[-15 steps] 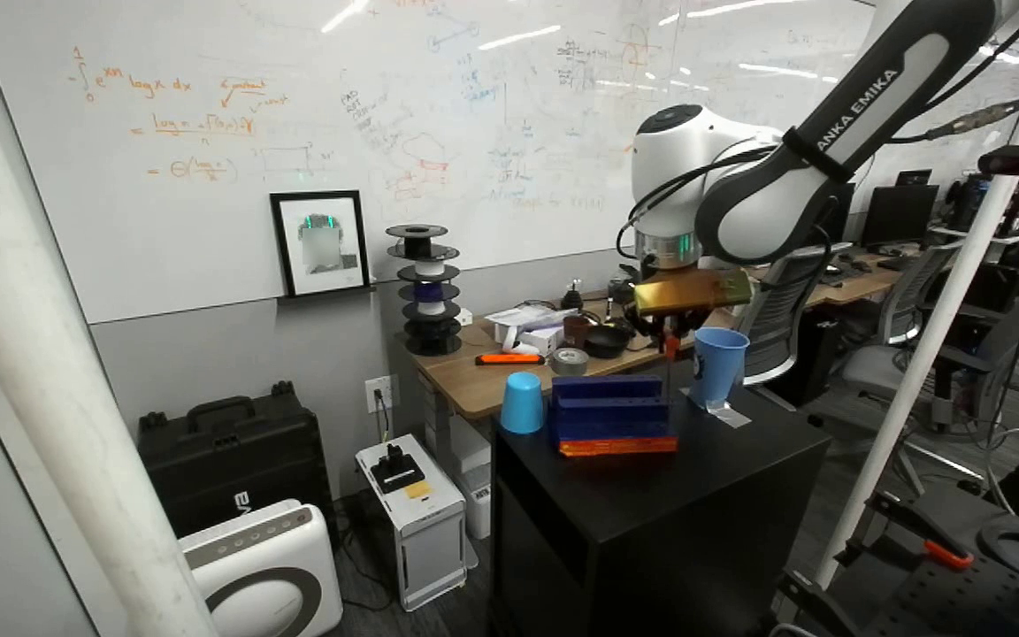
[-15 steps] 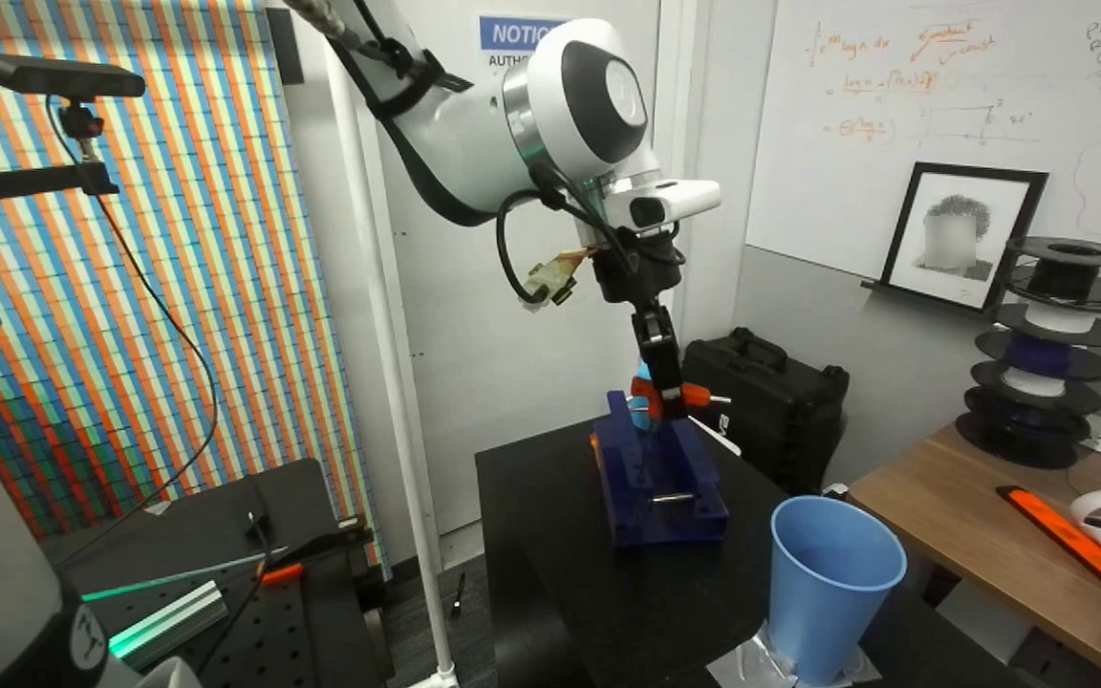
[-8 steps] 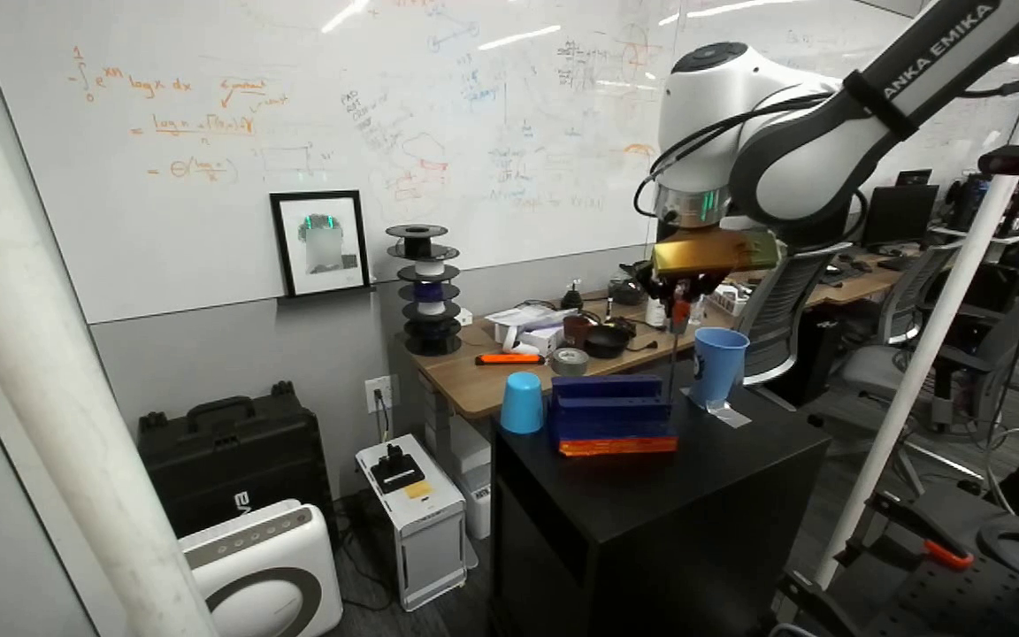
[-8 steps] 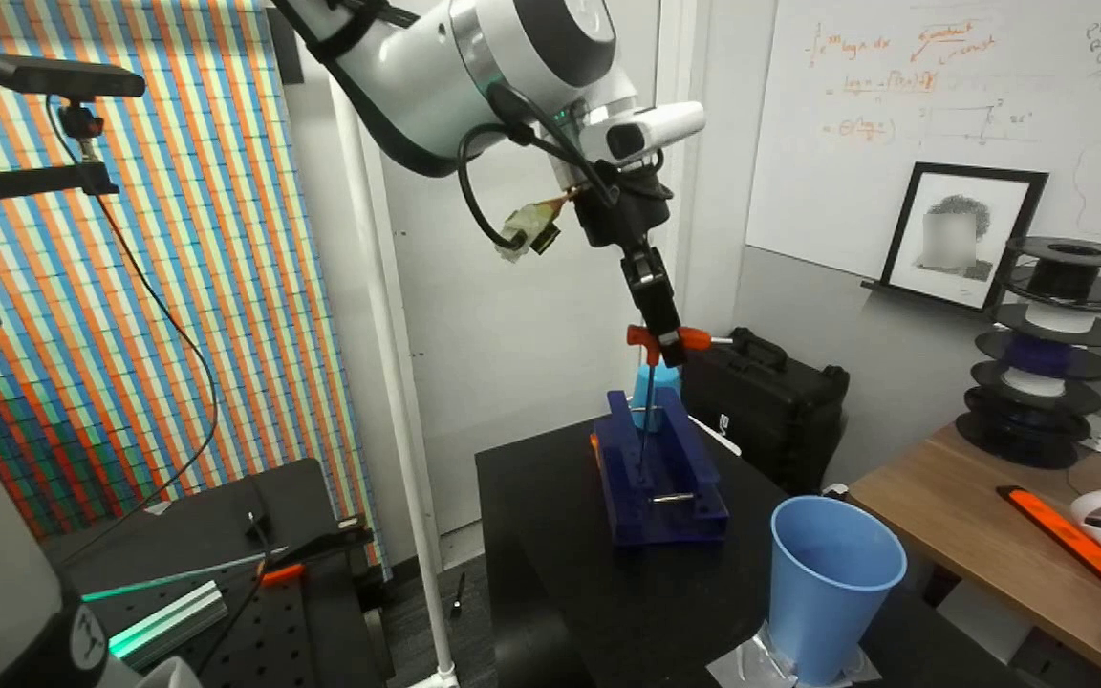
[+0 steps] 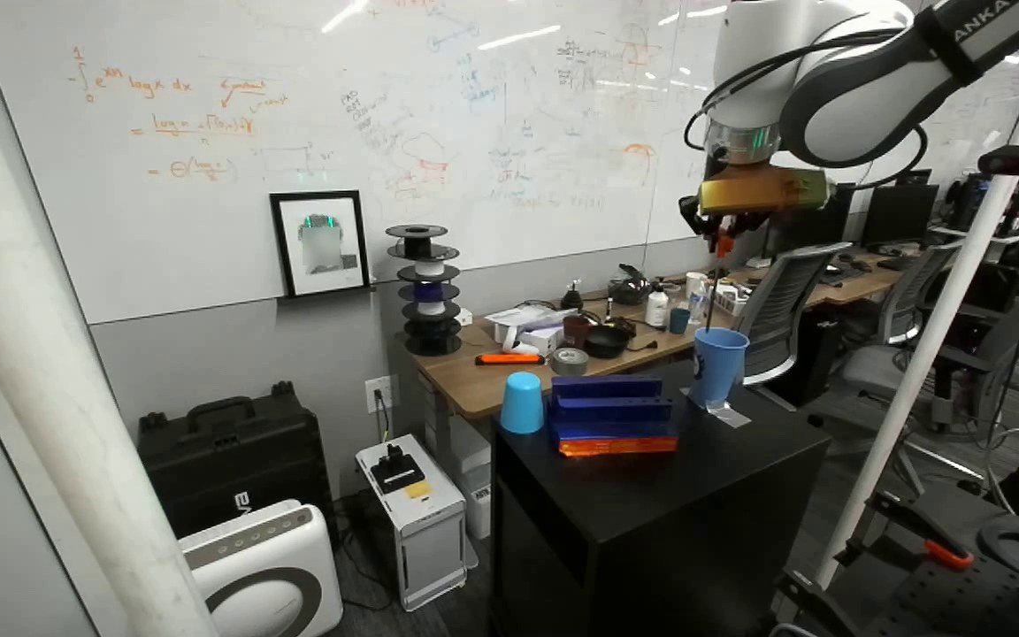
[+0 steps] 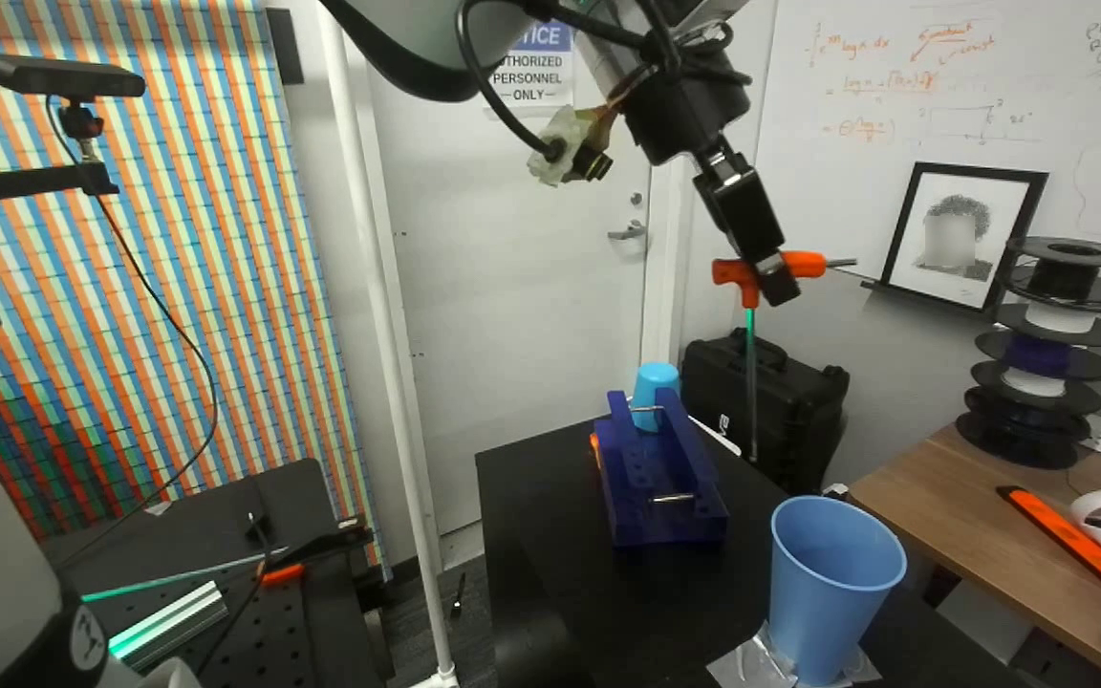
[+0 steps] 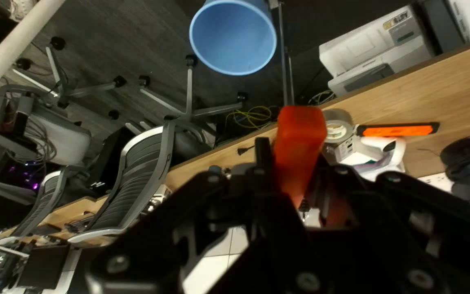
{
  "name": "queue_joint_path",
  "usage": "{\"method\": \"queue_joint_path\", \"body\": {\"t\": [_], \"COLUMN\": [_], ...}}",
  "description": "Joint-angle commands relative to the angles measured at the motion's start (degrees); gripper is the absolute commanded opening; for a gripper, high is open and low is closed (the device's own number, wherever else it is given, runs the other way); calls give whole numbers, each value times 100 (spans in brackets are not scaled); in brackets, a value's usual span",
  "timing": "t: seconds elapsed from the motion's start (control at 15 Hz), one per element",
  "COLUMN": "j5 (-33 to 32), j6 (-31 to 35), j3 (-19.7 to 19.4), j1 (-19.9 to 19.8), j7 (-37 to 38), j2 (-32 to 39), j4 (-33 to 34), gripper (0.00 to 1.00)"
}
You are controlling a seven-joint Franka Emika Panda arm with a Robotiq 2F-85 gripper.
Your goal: Put the orange objects inside the blue cup on the right
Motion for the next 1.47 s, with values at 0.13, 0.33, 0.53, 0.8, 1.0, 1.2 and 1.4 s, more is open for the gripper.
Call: {"method": "queue_joint_path", "body": {"t": [0.13, 0.33, 0.53, 0.8, 1.0, 1.2, 1.4], "j5": [-533, -617, -602, -456, -234, -26, 147], "j6": [43, 181, 443, 520, 634, 792, 864], "j3": [-123, -207, -297, -403, -468, -446, -345], "j1": [-462, -465, -385, -252, -212, -170, -65], "j7": [36, 96, 116, -32, -205, -514, -1056], "j2": [519, 1102, 1759, 2417, 2407, 1889, 1179], "j4": [624, 893, 1098, 1270, 1194, 832, 395], "gripper": [12, 12, 12, 13, 47, 68, 90]}}
